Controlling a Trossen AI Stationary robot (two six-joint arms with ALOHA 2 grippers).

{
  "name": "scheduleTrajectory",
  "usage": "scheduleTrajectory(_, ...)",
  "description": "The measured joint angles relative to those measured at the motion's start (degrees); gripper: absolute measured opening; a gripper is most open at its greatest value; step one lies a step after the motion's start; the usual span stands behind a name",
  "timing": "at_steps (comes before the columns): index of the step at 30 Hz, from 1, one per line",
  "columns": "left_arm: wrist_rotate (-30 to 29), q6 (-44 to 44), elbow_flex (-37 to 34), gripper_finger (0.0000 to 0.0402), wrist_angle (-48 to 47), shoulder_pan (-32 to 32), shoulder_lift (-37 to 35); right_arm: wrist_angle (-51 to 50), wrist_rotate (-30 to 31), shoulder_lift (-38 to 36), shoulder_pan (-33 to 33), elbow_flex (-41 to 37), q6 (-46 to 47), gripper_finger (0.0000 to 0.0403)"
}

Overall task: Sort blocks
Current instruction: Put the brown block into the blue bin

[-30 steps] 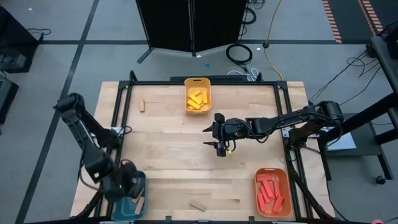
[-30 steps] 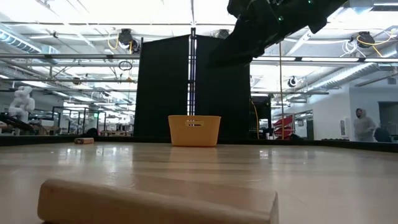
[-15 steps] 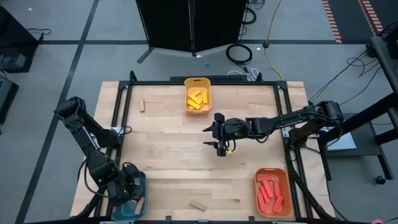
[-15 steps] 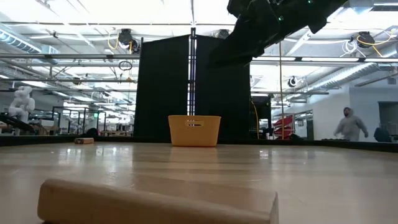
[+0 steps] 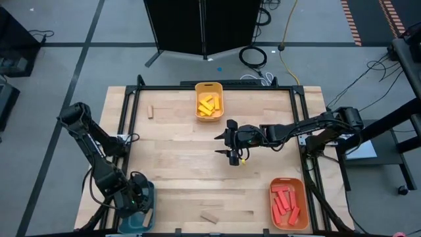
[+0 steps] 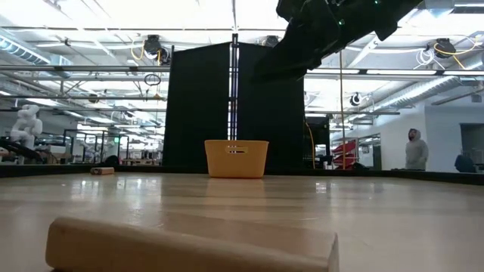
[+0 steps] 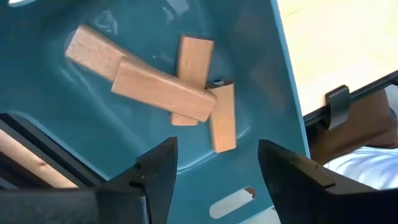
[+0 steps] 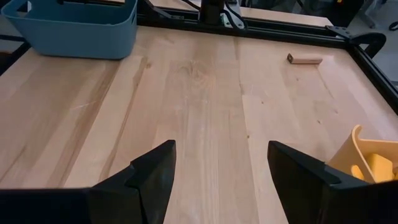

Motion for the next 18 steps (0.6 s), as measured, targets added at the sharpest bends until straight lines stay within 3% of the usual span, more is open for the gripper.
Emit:
scheduleTrajectory(10, -1.3, 11.3, 0.0, 0.0219, 1.5, 0.0, 0.0, 0.1, 0.0, 0.0, 0.2, 0.0, 2.0, 0.0226)
scheduleTrajectory(14, -8.3, 19.8, 0.0, 0.0219, 6.0, 0.4, 0.0, 0.1, 0.0, 0.0, 1.5, 0.0, 2.8, 0.0226)
scheduleTrajectory(18, -18.7, 34.9, 0.0, 0.0219, 13.8, 3.0, 0.0, 2.0, 0.0, 0.0, 3.7, 0.0, 3.6, 0.0226)
